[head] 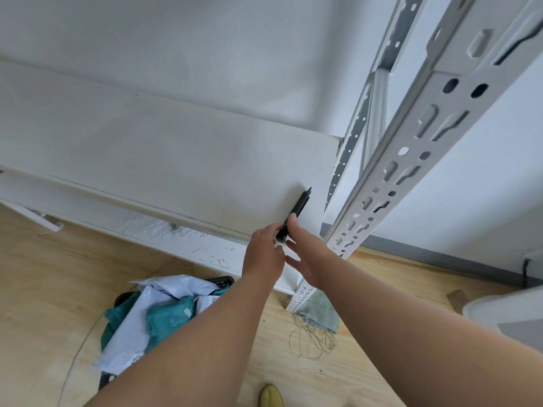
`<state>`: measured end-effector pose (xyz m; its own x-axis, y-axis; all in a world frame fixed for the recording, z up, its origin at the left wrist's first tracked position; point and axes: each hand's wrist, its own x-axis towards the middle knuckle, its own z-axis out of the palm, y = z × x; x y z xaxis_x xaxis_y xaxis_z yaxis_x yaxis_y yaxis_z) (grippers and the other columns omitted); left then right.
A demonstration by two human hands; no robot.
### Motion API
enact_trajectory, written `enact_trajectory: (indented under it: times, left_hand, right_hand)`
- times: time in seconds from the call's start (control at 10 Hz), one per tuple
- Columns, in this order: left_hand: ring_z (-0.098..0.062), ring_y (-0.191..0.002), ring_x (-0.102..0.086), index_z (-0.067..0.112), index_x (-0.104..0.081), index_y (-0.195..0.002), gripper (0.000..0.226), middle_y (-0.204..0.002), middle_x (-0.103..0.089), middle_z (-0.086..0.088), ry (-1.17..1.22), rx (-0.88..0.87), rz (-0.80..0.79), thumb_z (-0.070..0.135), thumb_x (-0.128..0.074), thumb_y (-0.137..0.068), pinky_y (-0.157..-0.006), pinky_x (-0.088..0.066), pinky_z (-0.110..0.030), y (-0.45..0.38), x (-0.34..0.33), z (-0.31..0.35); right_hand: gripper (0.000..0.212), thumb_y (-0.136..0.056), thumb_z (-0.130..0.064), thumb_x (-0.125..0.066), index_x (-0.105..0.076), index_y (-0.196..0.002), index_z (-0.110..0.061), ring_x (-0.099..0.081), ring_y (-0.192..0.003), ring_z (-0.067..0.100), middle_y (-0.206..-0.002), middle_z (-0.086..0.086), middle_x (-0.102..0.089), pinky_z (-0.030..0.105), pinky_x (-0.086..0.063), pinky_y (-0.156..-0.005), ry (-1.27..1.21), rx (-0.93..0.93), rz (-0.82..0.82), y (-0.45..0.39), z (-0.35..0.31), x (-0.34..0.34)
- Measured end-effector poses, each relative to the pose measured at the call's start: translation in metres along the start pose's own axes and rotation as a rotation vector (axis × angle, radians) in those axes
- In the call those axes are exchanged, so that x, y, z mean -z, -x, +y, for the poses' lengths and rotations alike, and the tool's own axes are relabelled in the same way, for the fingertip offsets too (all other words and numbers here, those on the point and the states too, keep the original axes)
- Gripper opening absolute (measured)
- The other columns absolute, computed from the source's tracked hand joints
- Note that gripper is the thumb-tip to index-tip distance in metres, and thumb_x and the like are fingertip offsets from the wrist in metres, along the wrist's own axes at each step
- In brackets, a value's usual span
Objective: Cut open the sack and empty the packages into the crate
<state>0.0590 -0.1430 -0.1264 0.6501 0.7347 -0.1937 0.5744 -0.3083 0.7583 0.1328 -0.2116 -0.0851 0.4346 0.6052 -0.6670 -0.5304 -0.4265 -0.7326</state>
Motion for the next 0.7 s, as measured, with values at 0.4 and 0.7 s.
enact_trajectory:
  times: [0.4, 0.7]
  left_hand:
    - [-0.024, -0.133, -0.035, 0.019, -0.044, -0.137, 0.045, -0.139, -0.042, -0.005, -0.172, -0.014, -0.137, 0.014, -0.053, -0.093, -0.105, -0.035, -0.032, -0.025, 0.0, 0.003]
    - [-0.012, -0.091, -0.058, 0.022, -0.057, -0.121, 0.032, -0.112, -0.059, 0.0, -0.004, 0.034, 0.2, 0.009, -0.059, -0.092, -0.081, -0.048, -0.022, 0.009, 0.025, 0.005]
  right_hand:
    - [0.052, -0.094, -0.06, -0.042, -0.055, -0.13, -0.024, -0.048, -0.118, 0.008, -0.121, -0.011, -0.057, 0.036, -0.04, -0.11, 0.054, 0.026, 0.032, -0.015, -0.014, 0.001]
    - [0.062, -0.094, -0.057, -0.044, -0.043, -0.143, -0.019, -0.044, -0.13, 0.015, -0.14, -0.003, -0.049, 0.037, -0.04, -0.109, 0.191, 0.133, 0.037, 0.012, -0.01, -0.002]
